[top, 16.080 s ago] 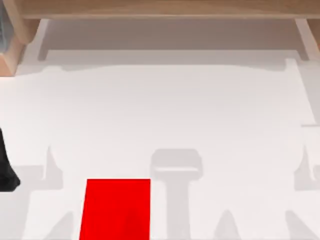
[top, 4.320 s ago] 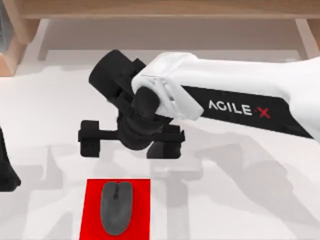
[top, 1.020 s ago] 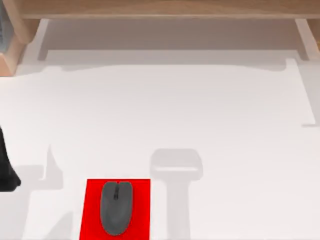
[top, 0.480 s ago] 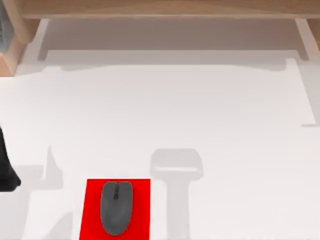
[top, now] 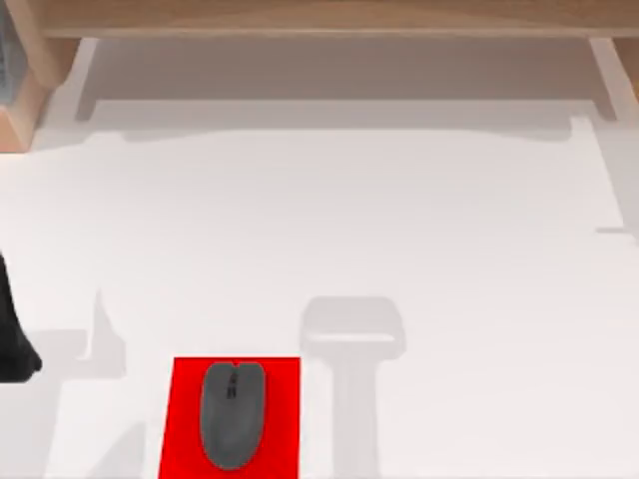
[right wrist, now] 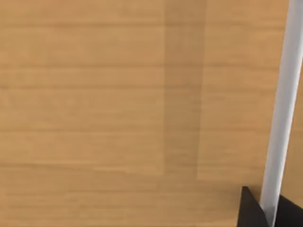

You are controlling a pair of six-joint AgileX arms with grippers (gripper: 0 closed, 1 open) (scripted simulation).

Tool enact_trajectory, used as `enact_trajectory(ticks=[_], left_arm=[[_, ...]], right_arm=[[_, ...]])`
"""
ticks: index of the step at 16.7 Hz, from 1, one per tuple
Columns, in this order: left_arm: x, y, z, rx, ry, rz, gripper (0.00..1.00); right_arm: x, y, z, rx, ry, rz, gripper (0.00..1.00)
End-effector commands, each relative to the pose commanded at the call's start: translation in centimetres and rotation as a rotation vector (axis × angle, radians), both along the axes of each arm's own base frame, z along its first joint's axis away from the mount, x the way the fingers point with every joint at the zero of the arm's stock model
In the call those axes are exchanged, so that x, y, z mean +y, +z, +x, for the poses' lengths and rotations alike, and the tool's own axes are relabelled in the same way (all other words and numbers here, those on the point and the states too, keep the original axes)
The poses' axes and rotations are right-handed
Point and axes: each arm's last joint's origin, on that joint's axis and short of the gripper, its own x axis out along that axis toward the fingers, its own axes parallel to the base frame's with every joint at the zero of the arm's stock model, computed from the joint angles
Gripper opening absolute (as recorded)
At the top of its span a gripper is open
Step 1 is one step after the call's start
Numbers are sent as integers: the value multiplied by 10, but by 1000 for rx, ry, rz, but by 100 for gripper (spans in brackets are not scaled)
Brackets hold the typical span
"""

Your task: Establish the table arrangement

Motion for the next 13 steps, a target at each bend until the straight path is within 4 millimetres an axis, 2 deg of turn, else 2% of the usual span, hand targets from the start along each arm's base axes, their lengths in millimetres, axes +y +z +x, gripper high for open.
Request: enact_trajectory(ticks=[4,10,13], left_arm=[[0,0,0,0,0,0,100],[0,0,0,0,0,0,100],[0,0,0,0,0,0,100]], right_arm=[[0,4,33,-16,9,-11,0],[0,0,36,1,-1,1,0],[-1,-4,54,15,-7,9,0]])
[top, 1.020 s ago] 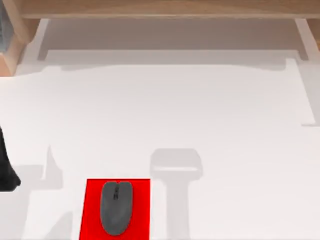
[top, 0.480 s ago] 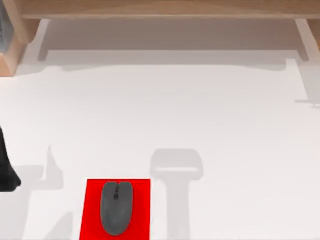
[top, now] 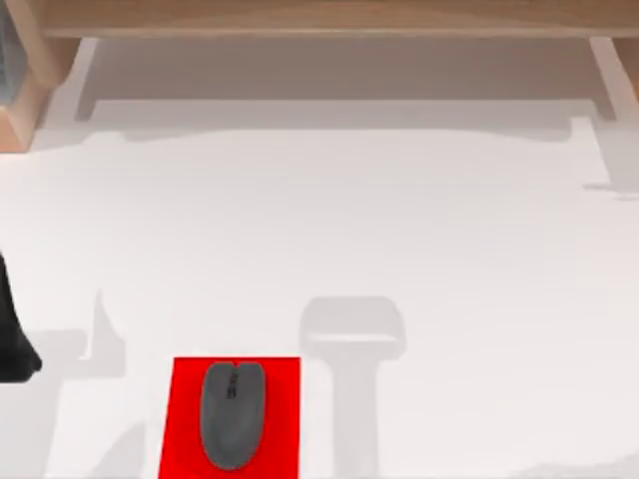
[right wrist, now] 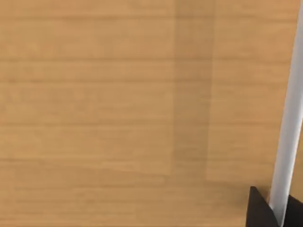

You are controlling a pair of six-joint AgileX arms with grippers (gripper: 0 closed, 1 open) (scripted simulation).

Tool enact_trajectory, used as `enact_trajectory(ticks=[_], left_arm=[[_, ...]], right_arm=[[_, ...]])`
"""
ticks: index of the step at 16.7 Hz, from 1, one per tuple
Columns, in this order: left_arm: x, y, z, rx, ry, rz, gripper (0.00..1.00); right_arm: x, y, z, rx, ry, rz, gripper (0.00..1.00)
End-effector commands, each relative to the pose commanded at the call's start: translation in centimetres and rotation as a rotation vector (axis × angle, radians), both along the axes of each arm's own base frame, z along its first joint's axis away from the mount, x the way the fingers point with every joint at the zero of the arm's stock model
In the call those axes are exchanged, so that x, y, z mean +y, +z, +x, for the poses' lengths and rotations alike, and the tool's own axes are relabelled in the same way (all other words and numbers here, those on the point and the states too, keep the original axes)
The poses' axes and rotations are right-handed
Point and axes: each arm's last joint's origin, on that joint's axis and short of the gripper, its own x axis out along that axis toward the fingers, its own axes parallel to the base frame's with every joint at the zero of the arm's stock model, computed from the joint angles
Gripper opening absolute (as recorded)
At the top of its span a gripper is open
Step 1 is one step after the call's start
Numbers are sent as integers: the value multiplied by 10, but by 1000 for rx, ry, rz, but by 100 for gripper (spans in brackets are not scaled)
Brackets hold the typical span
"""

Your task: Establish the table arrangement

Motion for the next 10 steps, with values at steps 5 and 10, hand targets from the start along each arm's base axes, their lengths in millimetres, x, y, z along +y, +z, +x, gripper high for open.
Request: enact_trajectory(ticks=[5,10], left_arm=[[0,0,0,0,0,0,100],[0,0,0,0,0,0,100]], right_arm=[[-1,6,43,-21,10,-12,0],[-2,4,44,-12,2,-6,0]])
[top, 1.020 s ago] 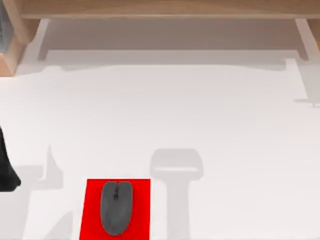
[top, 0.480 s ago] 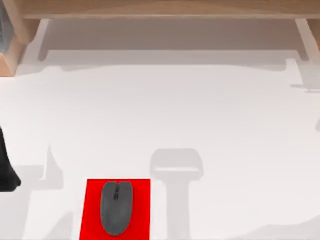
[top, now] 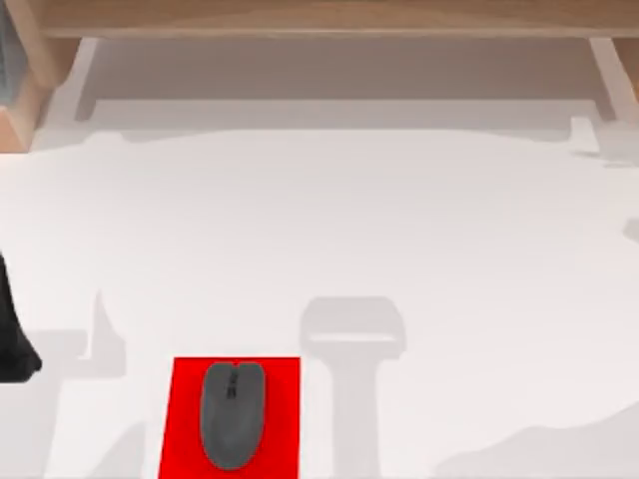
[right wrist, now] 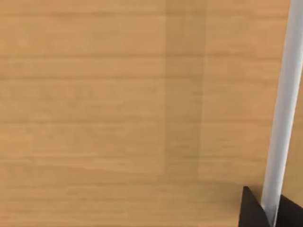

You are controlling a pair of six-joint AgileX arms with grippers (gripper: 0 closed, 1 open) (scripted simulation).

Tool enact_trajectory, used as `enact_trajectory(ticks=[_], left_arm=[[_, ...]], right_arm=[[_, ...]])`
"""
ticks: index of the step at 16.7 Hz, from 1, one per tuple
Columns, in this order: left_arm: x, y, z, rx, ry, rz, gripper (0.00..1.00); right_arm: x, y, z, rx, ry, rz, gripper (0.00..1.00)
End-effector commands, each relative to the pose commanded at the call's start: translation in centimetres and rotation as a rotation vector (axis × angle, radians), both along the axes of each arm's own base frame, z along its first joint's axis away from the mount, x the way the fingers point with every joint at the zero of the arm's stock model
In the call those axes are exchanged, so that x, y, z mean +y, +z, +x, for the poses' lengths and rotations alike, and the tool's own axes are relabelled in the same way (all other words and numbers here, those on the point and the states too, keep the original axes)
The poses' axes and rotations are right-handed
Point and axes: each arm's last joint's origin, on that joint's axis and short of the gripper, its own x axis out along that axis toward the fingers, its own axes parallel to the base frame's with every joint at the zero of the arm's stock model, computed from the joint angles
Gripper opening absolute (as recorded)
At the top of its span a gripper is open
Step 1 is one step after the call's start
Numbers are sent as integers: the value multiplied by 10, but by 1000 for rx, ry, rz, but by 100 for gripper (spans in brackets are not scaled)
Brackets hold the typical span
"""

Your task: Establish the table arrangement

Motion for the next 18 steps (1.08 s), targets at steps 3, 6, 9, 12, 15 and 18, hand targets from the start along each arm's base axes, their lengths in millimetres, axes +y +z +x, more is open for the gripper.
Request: enact_trajectory(ticks=[3,6,9,12,15,18], left_arm=[[0,0,0,0,0,0,100],[0,0,0,0,0,0,100],[0,0,0,0,0,0,100],[0,0,0,0,0,0,100],[0,0,0,0,0,0,100],[0,0,0,0,0,0,100]], right_arm=[[0,-5,16,14,0,4,0],[-4,4,44,-21,1,-14,0],[-1,1,62,-5,1,-2,0],[-1,1,63,-3,1,-1,0],[-1,1,63,-3,1,-1,15],[-1,1,63,-3,1,-1,38]])
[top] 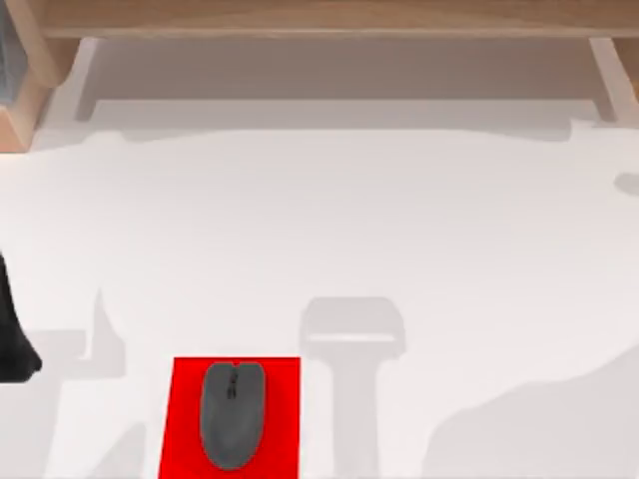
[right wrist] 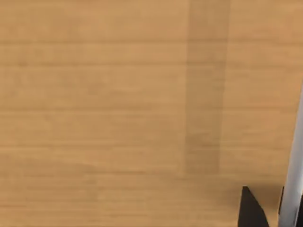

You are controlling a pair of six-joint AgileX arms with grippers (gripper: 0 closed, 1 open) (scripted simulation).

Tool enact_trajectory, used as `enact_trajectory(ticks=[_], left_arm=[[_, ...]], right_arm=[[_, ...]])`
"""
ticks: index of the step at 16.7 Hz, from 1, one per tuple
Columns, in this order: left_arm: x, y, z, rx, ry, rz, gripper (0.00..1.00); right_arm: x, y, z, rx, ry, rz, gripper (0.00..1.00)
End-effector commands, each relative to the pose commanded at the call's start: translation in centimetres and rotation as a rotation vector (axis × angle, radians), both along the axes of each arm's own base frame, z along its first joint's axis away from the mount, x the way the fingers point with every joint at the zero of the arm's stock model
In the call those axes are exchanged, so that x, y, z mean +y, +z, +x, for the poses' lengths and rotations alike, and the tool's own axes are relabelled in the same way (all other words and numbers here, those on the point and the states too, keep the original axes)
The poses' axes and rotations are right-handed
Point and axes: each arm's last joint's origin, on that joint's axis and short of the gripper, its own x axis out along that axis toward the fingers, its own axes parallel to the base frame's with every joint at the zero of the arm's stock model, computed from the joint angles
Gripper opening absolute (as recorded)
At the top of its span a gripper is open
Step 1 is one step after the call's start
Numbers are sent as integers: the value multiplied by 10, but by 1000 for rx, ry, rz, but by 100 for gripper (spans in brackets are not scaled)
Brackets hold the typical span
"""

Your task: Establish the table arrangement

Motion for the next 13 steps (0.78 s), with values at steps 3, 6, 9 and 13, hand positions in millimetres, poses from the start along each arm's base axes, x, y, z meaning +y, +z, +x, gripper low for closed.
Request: enact_trajectory(ticks=[3,6,9,13], left_arm=[[0,0,0,0,0,0,100],[0,0,0,0,0,0,100],[0,0,0,0,0,0,100],[0,0,0,0,0,0,100]], right_arm=[[0,0,0,0,0,0,60],[0,0,0,0,0,0,83],[0,0,0,0,0,0,100],[0,0,0,0,0,0,100]])
